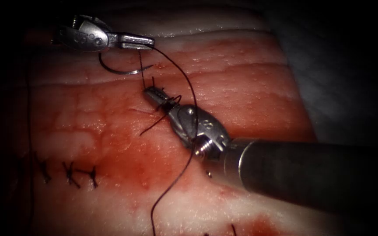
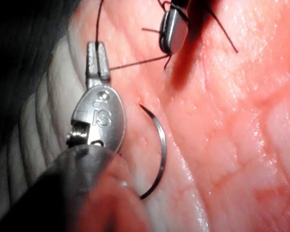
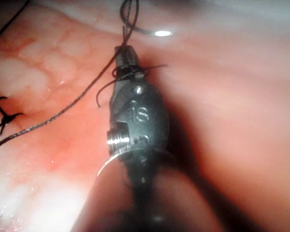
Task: Wound Closure
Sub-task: Pull the right hand down and the left hand up to tie the knot.
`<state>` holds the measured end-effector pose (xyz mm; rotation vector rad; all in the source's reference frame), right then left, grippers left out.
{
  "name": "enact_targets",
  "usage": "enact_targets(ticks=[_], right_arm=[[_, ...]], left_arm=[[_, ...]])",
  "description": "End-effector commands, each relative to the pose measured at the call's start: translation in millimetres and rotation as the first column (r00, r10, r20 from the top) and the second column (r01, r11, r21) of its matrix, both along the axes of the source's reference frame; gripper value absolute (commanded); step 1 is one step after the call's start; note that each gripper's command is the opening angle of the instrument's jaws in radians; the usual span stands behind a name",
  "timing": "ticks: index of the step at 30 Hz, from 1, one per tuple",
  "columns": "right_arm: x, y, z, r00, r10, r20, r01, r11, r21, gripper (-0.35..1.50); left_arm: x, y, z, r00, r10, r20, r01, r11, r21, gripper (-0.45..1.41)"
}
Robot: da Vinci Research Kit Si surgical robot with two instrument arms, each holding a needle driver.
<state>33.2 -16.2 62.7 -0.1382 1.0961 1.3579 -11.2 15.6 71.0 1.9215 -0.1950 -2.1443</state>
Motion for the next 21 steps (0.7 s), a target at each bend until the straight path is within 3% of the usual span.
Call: enact_targets(ticks=[1,7,13,17,21], right_arm=[[1.2,-0.5,-0.2,1.0,-0.008,0.024,0.008,1.0,0.017,-0.35],[2.5,-2.6,-1.7,0.993,-0.033,0.11,0.031,0.999,0.026,-0.35],[3.0,-6.5,-3.2,0.974,-0.085,0.209,0.089,0.996,-0.007,-0.35],[3.4,-8.7,-4.9,0.971,-0.101,0.217,0.108,0.994,-0.019,-0.35],[3.7,-9.3,-5.8,0.97,-0.108,0.217,0.113,0.993,-0.014,-0.35]], left_arm=[[-0.8,1.0,0.7,1.0,-0.006,-0.002,0.006,1.0,-0.001,-0.45],[-2.9,5.0,2.7,0.997,-0.06,-0.043,0.06,0.998,-0.001,-0.45],[-4.4,8.5,5.9,0.992,-0.089,-0.086,0.089,0.996,-0.005,-0.45],[-4.3,9.5,6.4,0.991,-0.096,-0.093,0.095,0.995,-0.011,-0.45],[-4.1,9.9,6.5,0.99,-0.096,-0.099,0.094,0.995,-0.019,-0.45]])
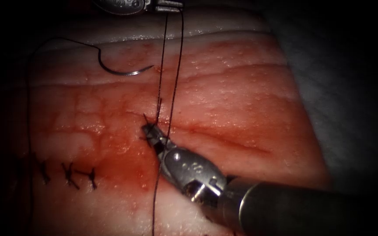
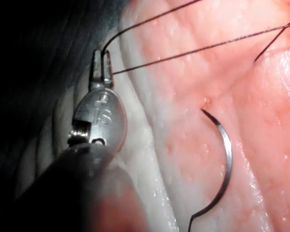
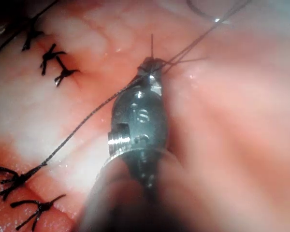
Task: Wound Closure
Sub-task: Pull the right hand down and the left hand up to tie the knot.
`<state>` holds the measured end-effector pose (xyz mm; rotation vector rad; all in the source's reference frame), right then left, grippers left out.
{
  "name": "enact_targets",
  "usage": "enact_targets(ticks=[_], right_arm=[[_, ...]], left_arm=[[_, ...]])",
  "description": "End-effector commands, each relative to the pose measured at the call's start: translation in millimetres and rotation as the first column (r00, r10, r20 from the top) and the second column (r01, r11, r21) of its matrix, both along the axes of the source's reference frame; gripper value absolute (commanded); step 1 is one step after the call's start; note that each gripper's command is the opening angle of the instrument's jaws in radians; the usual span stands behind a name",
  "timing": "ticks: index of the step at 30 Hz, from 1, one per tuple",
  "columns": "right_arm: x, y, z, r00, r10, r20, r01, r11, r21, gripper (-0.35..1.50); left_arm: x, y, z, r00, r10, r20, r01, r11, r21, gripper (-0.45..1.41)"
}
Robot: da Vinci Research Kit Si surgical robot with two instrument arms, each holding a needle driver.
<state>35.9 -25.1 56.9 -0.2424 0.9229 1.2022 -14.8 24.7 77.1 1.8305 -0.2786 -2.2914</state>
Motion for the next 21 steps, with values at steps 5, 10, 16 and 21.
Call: enact_targets(ticks=[5,10,16,21], right_arm=[[1.5,-0.9,-0.7,0.999,-0.044,-0.014,0.045,0.997,0.057,-0.35],[1.6,-1.1,-0.2,0.997,-0.001,-0.08,0.011,0.991,0.131,-0.35],[1.3,-1.0,1.2,0.984,0.06,-0.168,-0.013,0.963,0.268,-0.35],[1.6,-0.6,1.5,0.97,0.103,-0.222,-0.025,0.944,0.33,-0.35]], left_arm=[[-0.2,2.0,0.2,1.0,-0.026,0.007,0.026,0.999,-0.023,-0.45],[0.0,3.6,0.0,0.999,-0.052,0.016,0.052,0.999,-0.015,-0.45],[0.1,4.5,-0.6,0.997,-0.064,0.041,0.065,0.998,-0.017,-0.45],[0.2,4.4,-0.9,0.996,-0.064,0.063,0.066,0.998,-0.018,-0.45]])
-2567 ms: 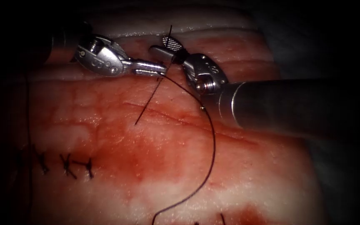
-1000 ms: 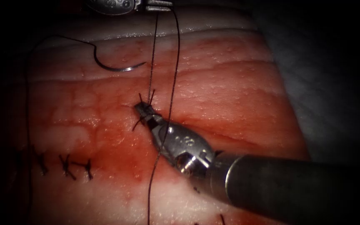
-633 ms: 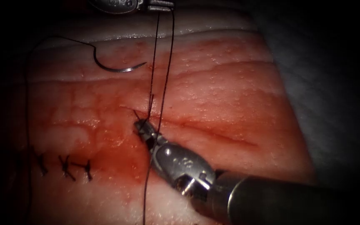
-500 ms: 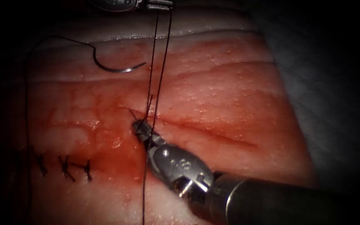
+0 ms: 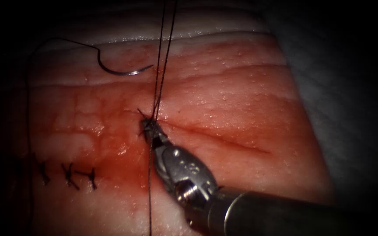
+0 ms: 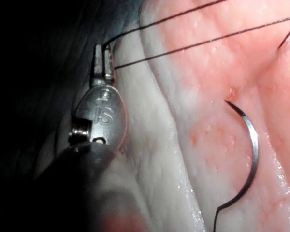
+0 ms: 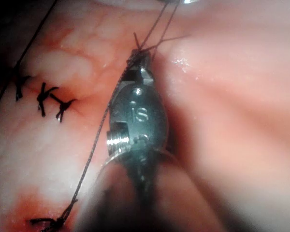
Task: Wound Closure
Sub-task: Pull the right hand down and the left hand up to tie the knot.
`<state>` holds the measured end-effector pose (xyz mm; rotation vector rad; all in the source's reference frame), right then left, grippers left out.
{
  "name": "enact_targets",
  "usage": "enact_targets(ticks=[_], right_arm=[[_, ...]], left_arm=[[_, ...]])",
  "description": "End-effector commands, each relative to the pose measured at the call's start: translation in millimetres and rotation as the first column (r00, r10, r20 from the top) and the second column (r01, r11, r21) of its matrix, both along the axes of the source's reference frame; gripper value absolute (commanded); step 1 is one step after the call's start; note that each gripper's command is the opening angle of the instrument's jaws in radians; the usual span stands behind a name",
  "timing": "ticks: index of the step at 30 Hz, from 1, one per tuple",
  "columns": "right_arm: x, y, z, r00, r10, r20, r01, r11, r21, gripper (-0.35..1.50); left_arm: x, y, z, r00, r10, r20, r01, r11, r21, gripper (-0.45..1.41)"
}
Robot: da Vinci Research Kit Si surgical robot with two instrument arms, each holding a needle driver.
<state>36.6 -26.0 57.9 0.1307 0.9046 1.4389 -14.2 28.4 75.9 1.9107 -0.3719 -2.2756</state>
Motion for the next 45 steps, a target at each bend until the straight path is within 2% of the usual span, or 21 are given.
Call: enact_targets(ticks=[1,3,4,5,7,8,9,13,17,20,21,22,24,32,37,45], right_arm=[[1.0,0.4,0.5,0.999,0.019,-0.027,-0.018,0.999,0.026,-0.35],[1.4,1.1,1.2,0.988,0.102,-0.113,-0.086,0.987,0.136,-0.35],[1.4,1.1,1.2,0.988,0.102,-0.113,-0.086,0.987,0.136,-0.35],[1.4,1.3,1.5,0.982,0.128,-0.138,-0.101,0.977,0.188,-0.35],[1.3,1.6,2.0,0.965,0.18,-0.191,-0.115,0.945,0.307,-0.35],[1.1,1.7,2.6,0.946,0.232,-0.228,-0.124,0.906,0.405,-0.35],[1.0,1.7,2.8,0.939,0.244,-0.243,-0.121,0.895,0.429,-0.35],[1.0,1.4,3.1,0.941,0.23,-0.25,-0.107,0.899,0.424,-0.35],[1.2,0.8,2.1,0.939,0.233,-0.253,-0.104,0.894,0.436,-0.35],[1.4,0.7,1.0,0.961,0.153,-0.228,-0.089,0.959,0.268,-0.35],[1.4,0.7,1.0,0.961,0.153,-0.228,-0.089,0.959,0.268,-0.35],[1.6,0.5,0.5,0.975,0.078,-0.21,-0.047,0.987,0.151,-0.35],[1.8,0.3,0.3,0.981,0.023,-0.192,-0.013,0.998,0.055,-0.35],[2.2,-0.1,-0.3,0.985,-0.023,-0.173,0.021,1.0,-0.014,-0.35],[2.5,-0.4,-0.6,0.987,-0.05,-0.155,0.044,0.998,-0.045,-0.35],[3.2,-1.5,-0.8,0.987,-0.081,-0.142,0.076,0.996,-0.037,-0.35]], left_arm=[[-0.4,0.6,0.2,1.0,0.006,0.01,-0.006,1.0,-0.005,-0.45],[-0.2,0.1,-0.3,0.999,0.019,0.026,-0.019,1.0,-0.005,-0.45],[-0.2,0.1,-0.3,0.999,0.019,0.026,-0.019,1.0,-0.005,-0.45],[-0.2,-0.1,-0.4,0.999,0.02,0.027,-0.02,1.0,-0.005,-0.45],[-0.1,-0.3,-0.6,0.999,0.023,0.029,-0.022,1.0,-0.005,-0.45],[0.0,-0.5,-0.8,0.999,0.026,0.028,-0.025,1.0,-0.01,-0.45],[0.1,-0.5,-0.8,0.999,0.026,0.029,-0.026,1.0,-0.01,-0.45],[0.2,-0.4,-0.8,0.999,0.028,0.029,-0.027,1.0,-0.015,-0.45],[0.4,0.4,-0.8,0.999,0.029,0.031,-0.028,0.999,-0.026,-0.45],[0.6,1.1,-1.0,0.999,0.026,0.031,-0.025,0.999,-0.025,-0.45],[0.6,1.1,-1.0,0.999,0.026,0.031,-0.025,0.999,-0.025,-0.45],[0.4,1.4,-0.9,0.999,0.021,0.026,-0.02,0.999,-0.028,-0.45],[0.0,1.9,-0.8,1.0,0.016,0.022,-0.015,0.999,-0.037,-0.45],[-1.2,3.5,-0.6,1.0,-0.002,0.009,0.002,0.998,-0.063,-0.45],[-2.8,5.6,-0.2,0.999,-0.031,0.007,0.032,0.996,-0.084,-0.45],[-3.4,8.3,0.3,0.998,-0.066,0.011,0.067,0.993,-0.101,-0.45]])
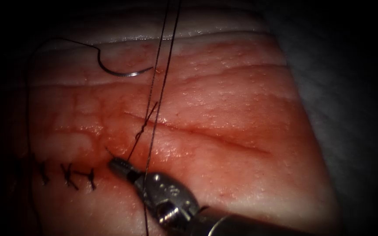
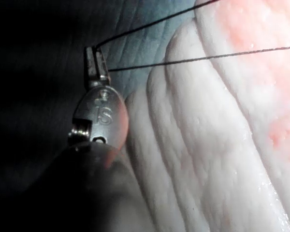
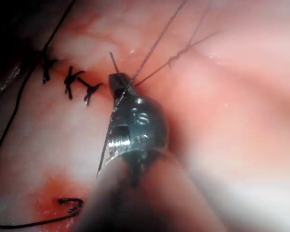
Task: Wound Closure
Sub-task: Pull the right hand down and the left hand up to tie the knot, then with the left jaws, wrap the suture a single time around the right jaws clockwise.
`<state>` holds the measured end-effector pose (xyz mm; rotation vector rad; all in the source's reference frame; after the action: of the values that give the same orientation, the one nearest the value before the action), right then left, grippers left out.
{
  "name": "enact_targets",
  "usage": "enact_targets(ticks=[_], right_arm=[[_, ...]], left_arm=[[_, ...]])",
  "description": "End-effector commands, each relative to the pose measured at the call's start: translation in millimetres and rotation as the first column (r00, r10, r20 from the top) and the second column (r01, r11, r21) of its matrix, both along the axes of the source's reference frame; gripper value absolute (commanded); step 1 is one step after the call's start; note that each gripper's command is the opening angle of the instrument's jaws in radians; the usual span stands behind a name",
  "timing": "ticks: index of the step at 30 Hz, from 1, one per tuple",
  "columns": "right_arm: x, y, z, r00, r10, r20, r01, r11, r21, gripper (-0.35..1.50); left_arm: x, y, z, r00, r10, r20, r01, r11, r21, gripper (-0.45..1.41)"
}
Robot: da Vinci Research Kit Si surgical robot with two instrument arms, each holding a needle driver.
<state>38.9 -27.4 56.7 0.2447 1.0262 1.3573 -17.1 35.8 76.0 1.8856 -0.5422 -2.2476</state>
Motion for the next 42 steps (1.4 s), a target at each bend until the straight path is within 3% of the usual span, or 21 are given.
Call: enact_targets(ticks=[1,14,21,27,32,34,35,36,38,42], right_arm=[[0.9,-0.2,0.4,1.0,-0.008,0.002,0.008,1.0,-0.004,-0.35],[1.1,-1.0,0.6,0.999,-0.037,0.019,0.037,0.999,0.013,-0.35],[1.6,-2.7,0.8,0.995,-0.087,0.045,0.086,0.996,0.03,-0.35],[2.1,-3.4,0.7,0.993,-0.11,0.05,0.108,0.993,0.041,-0.35],[1.9,-2.9,1.2,0.994,-0.104,0.043,0.102,0.994,0.035,-0.35],[1.7,-2.3,1.4,0.998,-0.067,-0.021,0.067,0.998,-0.013,-0.35],[1.6,-2.0,1.4,0.996,-0.077,-0.035,0.076,0.996,-0.043,-0.2],[1.6,-2.0,1.4,0.996,-0.077,-0.035,0.076,0.996,-0.043,-0.2],[0.9,-0.4,1.2,0.992,-0.119,-0.039,0.111,0.979,-0.174,0.52],[0.1,0.8,1.3,0.989,-0.149,0.003,0.146,0.963,-0.226,0.98]], left_arm=[[-0.8,1.5,0.4,1.0,-0.013,0.004,0.013,1.0,-0.005,-0.45],[-3.0,5.5,5.1,0.998,-0.056,-0.012,0.056,0.998,-0.033,-0.45],[-4.7,5.8,8.3,0.997,-0.075,-0.03,0.074,0.996,-0.054,-0.45],[-3.9,5.3,10.1,0.998,-0.067,-0.019,0.067,0.998,-0.02,-0.45],[-2.5,5.0,9.5,0.999,-0.051,-0.001,0.051,0.999,-0.004,-0.45],[-2.2,4.8,9.0,0.999,-0.045,0.008,0.045,0.999,0.019,-0.45],[-2.1,4.5,8.8,0.999,-0.042,0.013,0.042,0.999,0.025,-0.45],[-2.1,4.5,8.8,0.999,-0.042,0.013,0.042,0.999,0.025,-0.45],[-1.9,2.2,7.0,0.998,0.007,0.064,-0.012,0.997,0.078,-0.45],[-0.6,-1.3,2.5,0.982,0.1,0.159,-0.122,0.983,0.137,-0.45]])
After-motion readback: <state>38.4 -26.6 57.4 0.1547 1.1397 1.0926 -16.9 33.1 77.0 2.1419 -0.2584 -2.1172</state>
